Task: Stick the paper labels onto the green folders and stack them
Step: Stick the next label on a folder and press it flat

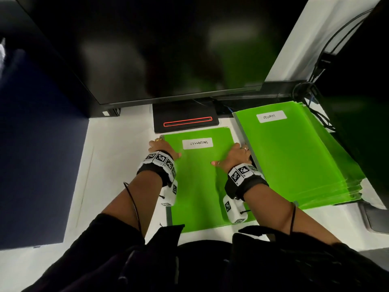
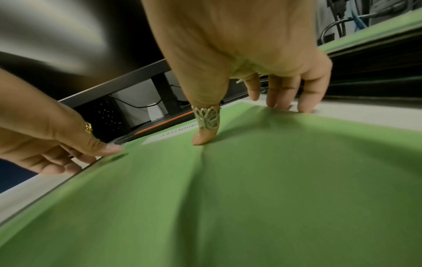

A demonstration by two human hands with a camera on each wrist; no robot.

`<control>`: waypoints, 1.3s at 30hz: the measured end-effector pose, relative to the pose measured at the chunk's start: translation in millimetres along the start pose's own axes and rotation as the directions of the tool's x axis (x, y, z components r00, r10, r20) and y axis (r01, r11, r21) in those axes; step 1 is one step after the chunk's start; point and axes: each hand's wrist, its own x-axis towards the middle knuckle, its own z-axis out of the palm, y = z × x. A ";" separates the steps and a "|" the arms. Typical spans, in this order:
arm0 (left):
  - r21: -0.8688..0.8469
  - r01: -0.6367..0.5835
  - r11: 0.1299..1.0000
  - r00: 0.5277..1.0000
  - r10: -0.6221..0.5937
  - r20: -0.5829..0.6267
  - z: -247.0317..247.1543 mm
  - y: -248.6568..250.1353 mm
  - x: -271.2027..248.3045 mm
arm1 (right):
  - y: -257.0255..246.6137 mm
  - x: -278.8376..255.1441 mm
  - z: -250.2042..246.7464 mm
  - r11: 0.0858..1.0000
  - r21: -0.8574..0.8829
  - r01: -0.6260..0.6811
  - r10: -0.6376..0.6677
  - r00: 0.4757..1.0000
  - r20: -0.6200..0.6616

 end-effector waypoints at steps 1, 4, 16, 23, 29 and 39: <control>0.004 -0.002 1.000 1.000 0.002 0.011 2.5 0.4 -2.2 | -1.2 -2.2 0.1 1.000 0.023 -0.016 0.015 1.000 0.005; -0.034 -0.001 0.999 1.000 0.002 0.015 3.9 -1.3 -7.0 | -1.5 -2.8 2.0 0.999 0.027 -0.024 0.023 0.999 0.026; -0.691 -0.071 0.719 0.985 -0.059 -0.163 -15.1 -14.8 -22.1 | -5.7 -16.9 8.4 0.988 0.146 -0.045 0.049 0.999 -0.024; -0.879 -0.171 0.446 0.982 0.008 -0.186 -39.4 -16.7 -13.5 | 1.9 -26.8 -12.8 0.881 0.391 0.268 -0.233 0.963 -0.136; -0.909 -0.173 0.379 0.982 -0.004 -0.188 -51.3 -10.0 -4.1 | 8.2 -30.8 -37.3 0.834 0.431 0.344 -0.255 0.933 -0.252; -0.067 -0.433 0.899 0.892 0.438 0.111 -33.8 27.6 -25.4 | 56.3 4.9 -55.7 0.987 -0.132 0.094 -0.134 0.932 -0.336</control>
